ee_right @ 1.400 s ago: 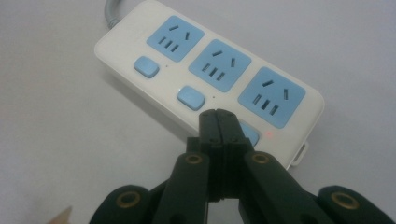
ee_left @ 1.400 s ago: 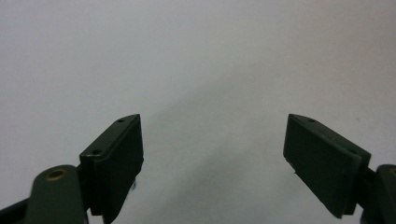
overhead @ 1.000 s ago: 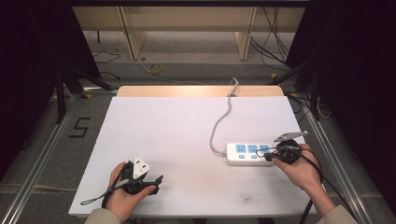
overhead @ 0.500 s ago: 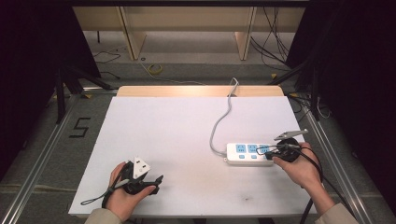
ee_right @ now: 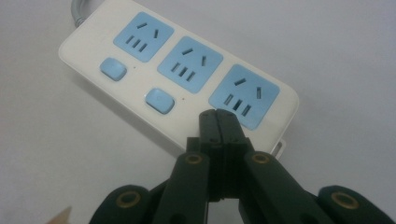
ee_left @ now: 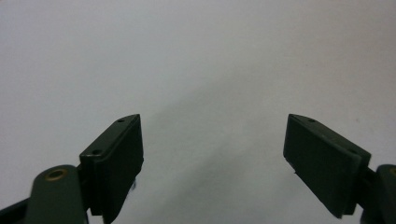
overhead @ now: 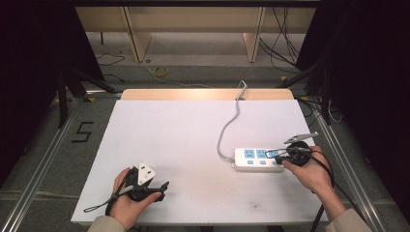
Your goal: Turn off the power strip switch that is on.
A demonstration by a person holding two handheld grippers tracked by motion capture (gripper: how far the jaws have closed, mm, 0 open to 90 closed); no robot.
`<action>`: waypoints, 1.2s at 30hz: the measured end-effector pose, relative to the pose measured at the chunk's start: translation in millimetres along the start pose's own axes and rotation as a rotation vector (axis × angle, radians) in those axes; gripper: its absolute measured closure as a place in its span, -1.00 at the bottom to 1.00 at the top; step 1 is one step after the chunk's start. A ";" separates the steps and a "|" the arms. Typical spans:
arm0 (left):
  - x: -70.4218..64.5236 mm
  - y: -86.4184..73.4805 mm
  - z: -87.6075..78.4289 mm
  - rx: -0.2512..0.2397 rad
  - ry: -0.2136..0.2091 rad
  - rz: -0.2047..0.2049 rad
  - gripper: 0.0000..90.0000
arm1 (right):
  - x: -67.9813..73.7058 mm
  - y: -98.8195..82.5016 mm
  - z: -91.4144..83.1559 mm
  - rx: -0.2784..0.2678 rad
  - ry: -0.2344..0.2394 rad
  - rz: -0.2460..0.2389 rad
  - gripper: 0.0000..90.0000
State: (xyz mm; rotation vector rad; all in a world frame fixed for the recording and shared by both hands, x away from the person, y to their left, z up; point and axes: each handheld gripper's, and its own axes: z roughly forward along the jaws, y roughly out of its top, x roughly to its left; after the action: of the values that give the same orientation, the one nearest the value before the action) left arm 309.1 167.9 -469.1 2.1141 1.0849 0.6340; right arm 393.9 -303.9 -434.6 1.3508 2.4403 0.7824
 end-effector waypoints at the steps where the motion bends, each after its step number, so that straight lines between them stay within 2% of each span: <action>1: 0.0 0.0 0.0 0.000 0.000 0.000 -0.56 | -0.2 0.2 0.1 0.000 -0.001 0.001 1.00; 36: 0.2 0.1 0.1 0.000 0.001 0.003 -0.56 | -6.5 6.8 3.5 0.028 -0.021 0.021 1.00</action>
State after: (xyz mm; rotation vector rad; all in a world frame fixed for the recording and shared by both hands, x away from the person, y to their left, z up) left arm 309.3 168.0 -469.1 2.1155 1.0826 0.6360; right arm 403.8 -305.3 -433.9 1.3894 2.4335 0.7382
